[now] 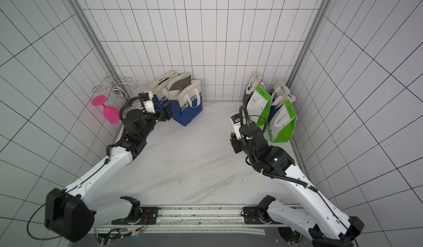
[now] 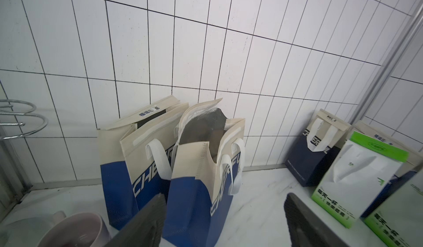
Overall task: Open the takeout bag
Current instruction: Move the takeout bag to the center of the board.
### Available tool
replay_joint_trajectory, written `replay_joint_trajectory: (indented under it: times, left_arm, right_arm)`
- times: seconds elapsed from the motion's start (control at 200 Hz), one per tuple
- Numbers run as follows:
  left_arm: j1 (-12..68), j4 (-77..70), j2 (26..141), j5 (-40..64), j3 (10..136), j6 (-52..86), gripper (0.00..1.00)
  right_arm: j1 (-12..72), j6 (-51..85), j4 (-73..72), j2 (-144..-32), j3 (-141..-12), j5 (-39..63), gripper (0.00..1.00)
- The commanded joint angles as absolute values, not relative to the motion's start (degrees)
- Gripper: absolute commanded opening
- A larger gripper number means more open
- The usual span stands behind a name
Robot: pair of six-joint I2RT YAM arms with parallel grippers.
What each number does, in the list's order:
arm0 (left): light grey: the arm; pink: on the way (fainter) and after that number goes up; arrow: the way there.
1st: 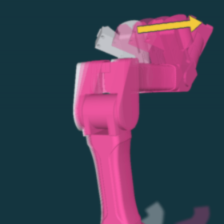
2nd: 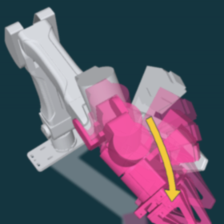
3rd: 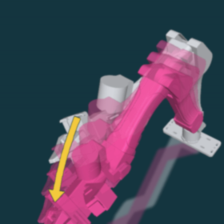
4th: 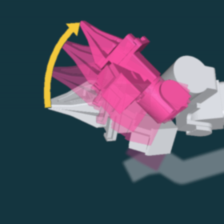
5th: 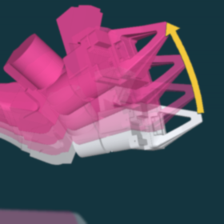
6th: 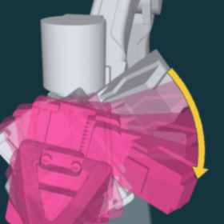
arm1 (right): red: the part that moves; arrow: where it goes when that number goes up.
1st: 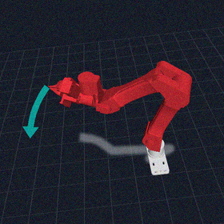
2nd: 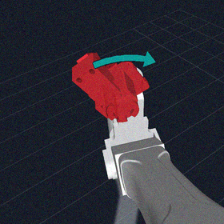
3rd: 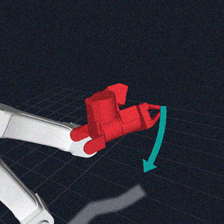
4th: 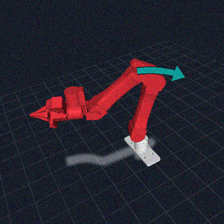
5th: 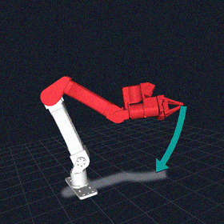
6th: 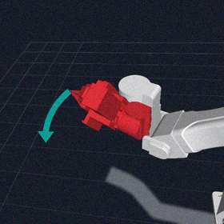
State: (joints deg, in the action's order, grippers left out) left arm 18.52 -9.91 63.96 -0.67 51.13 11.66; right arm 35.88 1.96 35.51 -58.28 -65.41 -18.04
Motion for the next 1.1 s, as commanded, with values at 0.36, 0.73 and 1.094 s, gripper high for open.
replay_joint_trajectory:
  times: [0.36, 0.73, 1.094]
  left_arm:
    - [19.0, 24.9, 33.4, 16.6, 38.8, 13.8, 0.8]
    - [18.9, 24.7, 30.9, 19.5, 37.0, 11.9, 0.78]
    - [19.4, 24.6, 29.6, 19.7, 36.9, 11.7, 0.77]
  right_arm:
    - [3.7, 17.3, 18.8, -86.7, -80.1, -7.1, 0.51]
    - [-1.9, 15.6, 16.5, -99.5, -89.2, -4.1, 0.56]
    - [-3.6, 10.7, 12.1, -103.8, -91.7, -0.2, 0.54]
